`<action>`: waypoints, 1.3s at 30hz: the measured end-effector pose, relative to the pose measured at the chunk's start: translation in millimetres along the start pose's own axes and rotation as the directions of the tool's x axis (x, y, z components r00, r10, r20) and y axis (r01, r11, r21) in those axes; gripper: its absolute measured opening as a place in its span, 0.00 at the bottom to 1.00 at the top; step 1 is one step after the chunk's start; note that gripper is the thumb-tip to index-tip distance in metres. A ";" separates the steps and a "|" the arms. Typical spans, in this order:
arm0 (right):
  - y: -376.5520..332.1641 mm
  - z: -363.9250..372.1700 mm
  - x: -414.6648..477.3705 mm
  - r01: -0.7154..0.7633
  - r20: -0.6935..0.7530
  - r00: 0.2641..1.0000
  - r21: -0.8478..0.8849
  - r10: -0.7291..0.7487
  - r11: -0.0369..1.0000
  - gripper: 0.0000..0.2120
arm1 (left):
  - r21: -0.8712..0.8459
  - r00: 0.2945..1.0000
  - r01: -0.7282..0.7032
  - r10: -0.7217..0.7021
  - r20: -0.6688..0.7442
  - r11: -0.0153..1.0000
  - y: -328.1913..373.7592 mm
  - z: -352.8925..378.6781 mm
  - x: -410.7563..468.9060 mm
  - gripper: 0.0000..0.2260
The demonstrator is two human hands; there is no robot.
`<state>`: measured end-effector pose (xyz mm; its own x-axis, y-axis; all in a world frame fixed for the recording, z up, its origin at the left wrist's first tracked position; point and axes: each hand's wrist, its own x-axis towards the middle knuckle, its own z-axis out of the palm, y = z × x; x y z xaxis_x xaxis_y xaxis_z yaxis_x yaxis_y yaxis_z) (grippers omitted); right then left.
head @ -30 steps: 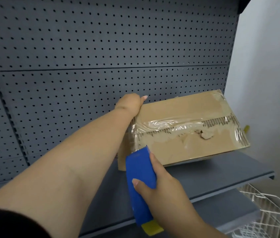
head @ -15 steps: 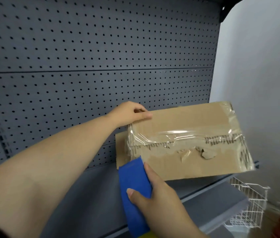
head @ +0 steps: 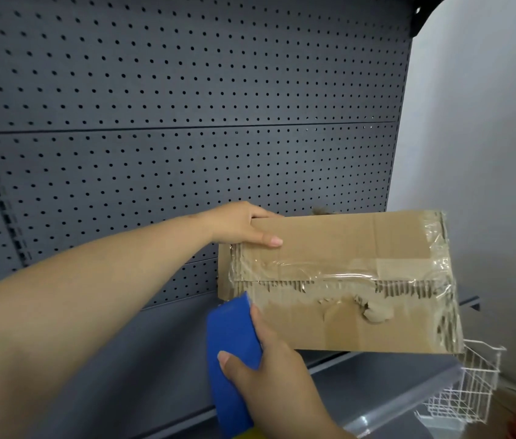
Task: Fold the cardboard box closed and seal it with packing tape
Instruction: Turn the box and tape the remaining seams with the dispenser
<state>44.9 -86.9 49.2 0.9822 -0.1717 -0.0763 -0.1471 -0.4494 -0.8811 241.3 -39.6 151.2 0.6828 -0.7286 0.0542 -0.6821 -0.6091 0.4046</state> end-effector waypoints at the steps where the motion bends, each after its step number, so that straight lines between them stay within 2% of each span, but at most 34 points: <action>1: 0.7 -0.7 -0.3 0.001 0.009 1.000 -0.002 -0.001 1.000 0.37 | 0.002 1.000 0.004 -0.004 -0.009 1.000 1.3 0.5 -1.8 0.25; 8: 12.9 -7.8 1.1 0.026 0.046 0.999 0.015 -0.026 1.000 0.38 | 0.017 0.999 0.036 -0.036 -0.015 0.999 15.4 7.0 -6.3 0.23; 21: 46.3 -32.8 5.5 0.137 0.130 0.982 0.018 -0.139 0.990 0.38 | 0.092 0.984 0.157 -0.147 -0.100 0.983 37.9 24.0 -16.1 0.28; 35: 70.6 -82.8 -2.7 0.148 0.182 0.974 -0.067 -0.133 0.987 0.35 | 0.135 0.915 0.338 -0.291 -0.280 0.932 73.0 57.9 2.0 0.31; 39: 76.2 -83.7 -2.9 0.151 0.214 0.967 -0.039 -0.139 0.988 0.35 | 0.117 0.917 0.334 -0.294 -0.269 0.935 71.0 57.7 -2.9 0.30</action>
<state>21.0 -194.0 21.3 0.9951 0.0843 -0.0510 -0.0015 -0.5045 -0.8634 175.8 -98.7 127.1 0.8973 -0.4048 0.1763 -0.4403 -0.8499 0.2894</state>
